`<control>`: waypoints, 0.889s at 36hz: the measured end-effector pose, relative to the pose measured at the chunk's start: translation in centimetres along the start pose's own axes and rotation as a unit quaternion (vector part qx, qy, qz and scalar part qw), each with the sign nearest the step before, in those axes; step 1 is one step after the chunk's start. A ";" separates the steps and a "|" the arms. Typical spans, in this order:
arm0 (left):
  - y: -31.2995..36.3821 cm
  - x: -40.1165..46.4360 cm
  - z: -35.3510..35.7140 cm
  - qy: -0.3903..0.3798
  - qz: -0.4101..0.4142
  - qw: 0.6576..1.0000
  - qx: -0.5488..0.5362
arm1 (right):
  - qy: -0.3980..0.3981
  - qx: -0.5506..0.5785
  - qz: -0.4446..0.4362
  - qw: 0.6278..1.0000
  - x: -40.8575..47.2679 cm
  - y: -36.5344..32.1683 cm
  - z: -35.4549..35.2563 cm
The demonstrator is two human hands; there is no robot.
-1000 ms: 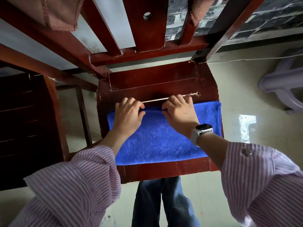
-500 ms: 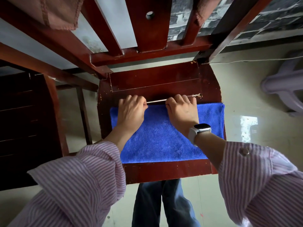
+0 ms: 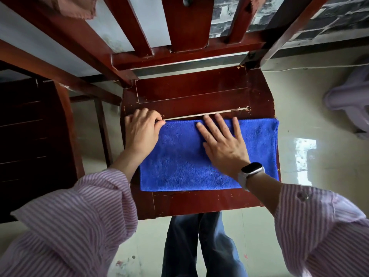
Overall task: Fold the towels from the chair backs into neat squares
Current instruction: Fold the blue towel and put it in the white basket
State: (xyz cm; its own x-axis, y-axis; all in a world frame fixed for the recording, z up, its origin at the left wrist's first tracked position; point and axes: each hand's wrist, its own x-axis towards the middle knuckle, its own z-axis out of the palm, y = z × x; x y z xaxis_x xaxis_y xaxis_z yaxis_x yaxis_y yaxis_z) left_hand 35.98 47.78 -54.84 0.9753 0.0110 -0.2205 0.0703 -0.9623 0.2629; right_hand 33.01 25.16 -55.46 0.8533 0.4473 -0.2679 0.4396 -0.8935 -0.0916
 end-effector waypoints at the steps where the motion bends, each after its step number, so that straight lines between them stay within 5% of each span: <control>1: 0.0 -0.1 0.1 0.007 -0.014 1.000 -0.006 | -0.005 -0.008 0.002 1.000 -0.1 0.7 0.1; 12: -0.7 -0.5 -0.3 0.063 -0.103 0.992 0.020 | -0.034 0.061 0.183 0.981 -3.6 7.9 0.0; 16: 0.6 -1.8 -0.6 0.102 -0.086 0.991 0.019 | 0.023 0.104 0.255 0.961 -2.6 6.1 -1.0; 22: 5.7 -4.2 2.6 0.003 0.063 0.996 0.059 | 0.058 0.093 0.130 0.985 -0.4 -0.7 -0.5; 32: 2.0 -4.4 4.1 -0.009 0.004 0.996 0.084 | 0.046 0.033 0.130 0.990 -3.0 5.3 2.0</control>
State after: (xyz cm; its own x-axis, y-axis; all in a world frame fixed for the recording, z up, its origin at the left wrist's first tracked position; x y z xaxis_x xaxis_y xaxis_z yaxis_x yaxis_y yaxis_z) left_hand 30.99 44.66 -57.19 0.9716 -0.0012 -0.2365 0.0242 -0.9942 0.1044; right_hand 32.25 19.04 -57.08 0.9584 0.2009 -0.2030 0.1851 -0.9782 -0.0941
